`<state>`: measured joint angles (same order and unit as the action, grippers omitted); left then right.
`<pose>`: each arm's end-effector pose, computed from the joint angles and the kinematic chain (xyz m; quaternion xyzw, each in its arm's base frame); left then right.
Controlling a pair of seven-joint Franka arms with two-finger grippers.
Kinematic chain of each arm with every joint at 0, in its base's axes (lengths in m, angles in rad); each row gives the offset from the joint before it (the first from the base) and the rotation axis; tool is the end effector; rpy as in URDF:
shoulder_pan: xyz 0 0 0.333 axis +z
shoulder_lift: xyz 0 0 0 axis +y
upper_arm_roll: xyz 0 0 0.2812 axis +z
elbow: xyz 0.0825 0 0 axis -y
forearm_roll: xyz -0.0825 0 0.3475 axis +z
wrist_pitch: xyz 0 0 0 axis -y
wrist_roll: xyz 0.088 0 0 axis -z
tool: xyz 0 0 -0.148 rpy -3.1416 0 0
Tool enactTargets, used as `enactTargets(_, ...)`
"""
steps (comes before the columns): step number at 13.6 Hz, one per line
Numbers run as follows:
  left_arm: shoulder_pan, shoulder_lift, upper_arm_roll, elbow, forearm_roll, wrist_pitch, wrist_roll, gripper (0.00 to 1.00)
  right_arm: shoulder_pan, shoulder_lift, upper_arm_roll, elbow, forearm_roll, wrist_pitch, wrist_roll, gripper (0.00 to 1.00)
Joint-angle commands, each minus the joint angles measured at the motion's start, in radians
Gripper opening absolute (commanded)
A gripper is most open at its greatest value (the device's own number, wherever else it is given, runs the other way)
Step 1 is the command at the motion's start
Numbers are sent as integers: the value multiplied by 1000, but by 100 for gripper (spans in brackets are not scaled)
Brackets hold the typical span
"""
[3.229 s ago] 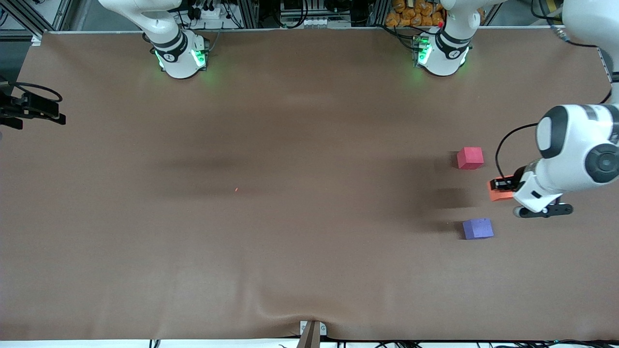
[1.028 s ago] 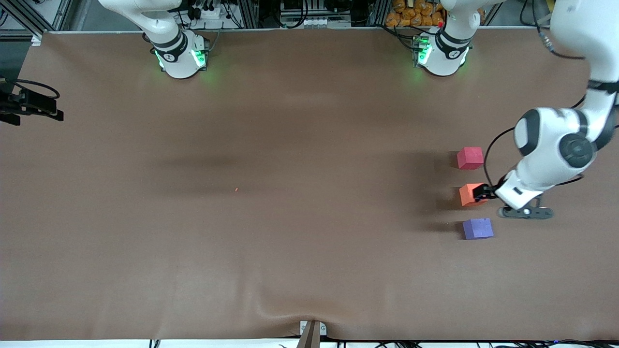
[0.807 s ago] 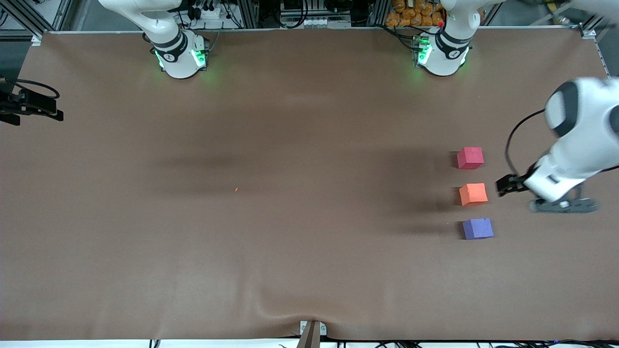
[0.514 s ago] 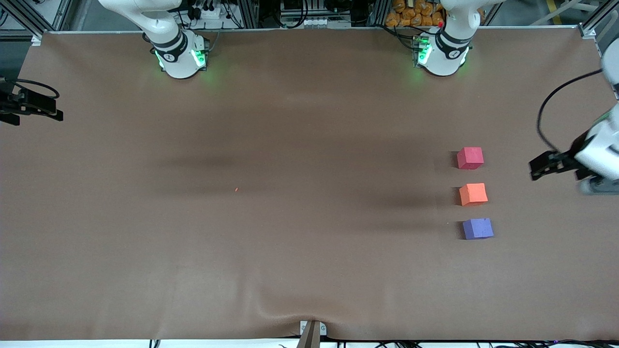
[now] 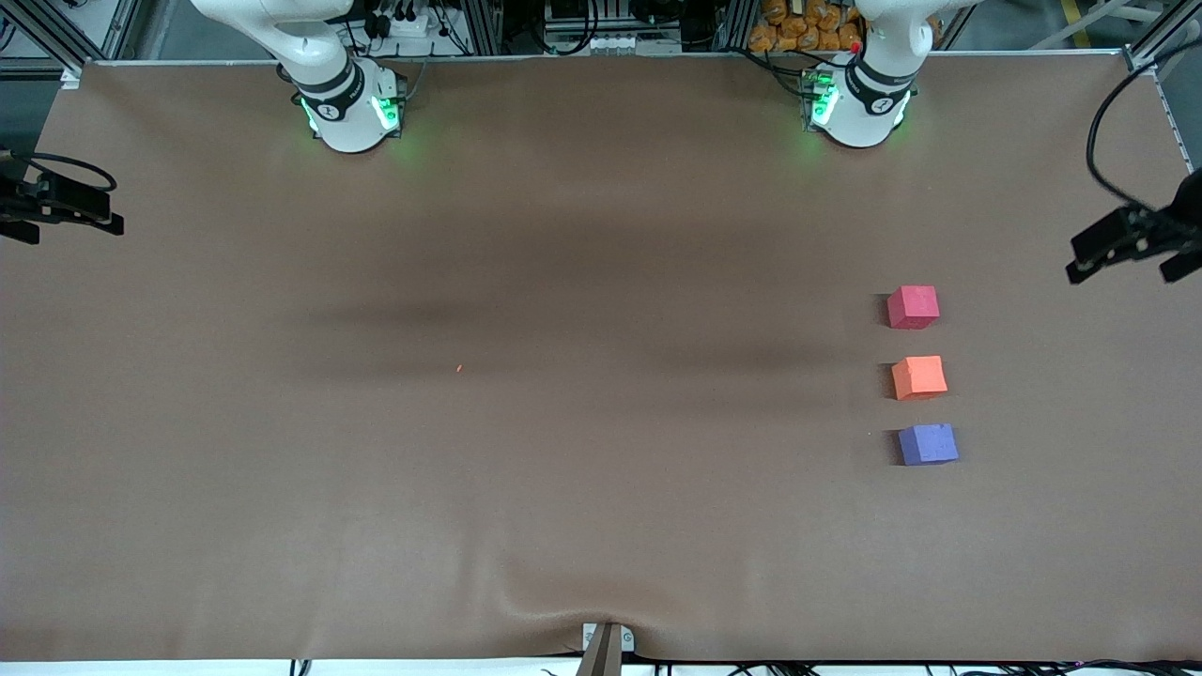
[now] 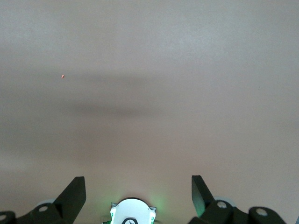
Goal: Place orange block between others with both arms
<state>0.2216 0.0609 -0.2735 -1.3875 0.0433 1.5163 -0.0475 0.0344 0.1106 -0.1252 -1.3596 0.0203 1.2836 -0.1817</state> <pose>0.5314 -0.0165 0.5925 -0.9993 -0.0003 -0.0357 0.0116 0.5078 -0.0393 0.5590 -0.9946 -0.0469 0.0915 0.0156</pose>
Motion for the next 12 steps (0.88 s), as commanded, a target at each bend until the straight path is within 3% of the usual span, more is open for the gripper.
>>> enactTargets(1,-99,-55,118,-16,-20,-83,0,100,-4,-6,9,7,-3,-12,2,100)
enactTargets(4,-134,-82,143,-62,-31,-102,-6,100,-2,-8,10,7,-2,-15,5,100)
enactTargets(7,-189,-105,223,-97,-31,-104,-8,100,-2,-8,9,8,1,-15,5,100)
enactTargets(12,-192,-105,224,-114,-37,-102,6,100,-5,-8,7,14,6,-17,4,100)
